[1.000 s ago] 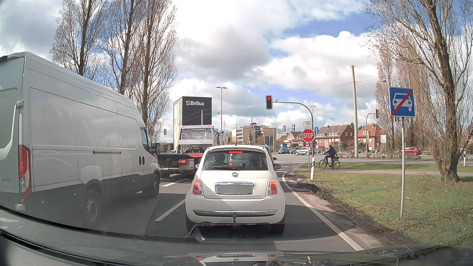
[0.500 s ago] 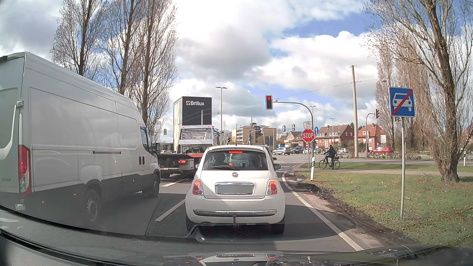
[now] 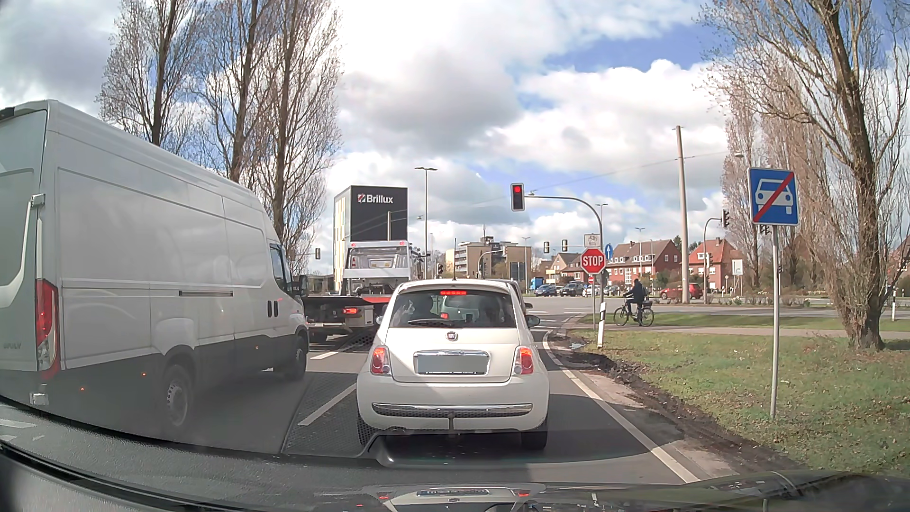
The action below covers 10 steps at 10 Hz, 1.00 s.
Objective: Follow the waypoints while adhering to traffic rules and regulations
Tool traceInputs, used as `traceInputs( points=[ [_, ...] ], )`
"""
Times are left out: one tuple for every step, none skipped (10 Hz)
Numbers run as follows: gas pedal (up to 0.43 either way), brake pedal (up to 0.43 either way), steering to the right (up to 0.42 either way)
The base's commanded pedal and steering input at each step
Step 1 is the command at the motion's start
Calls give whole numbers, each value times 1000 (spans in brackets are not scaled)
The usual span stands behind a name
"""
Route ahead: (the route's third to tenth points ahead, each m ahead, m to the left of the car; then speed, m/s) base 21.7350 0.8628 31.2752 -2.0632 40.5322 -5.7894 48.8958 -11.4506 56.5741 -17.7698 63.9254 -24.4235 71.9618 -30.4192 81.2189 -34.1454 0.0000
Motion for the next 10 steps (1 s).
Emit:
traceInputs(
  points=[
    [0,287,1],
    [0,287,1],
    [0,287,1],
    [0,287,1],
    [0,287,1],
    [0,287,1],
    [0,287,1],
    [0,287,1],
    [0,287,1],
    [0,287,1]
  ],
)
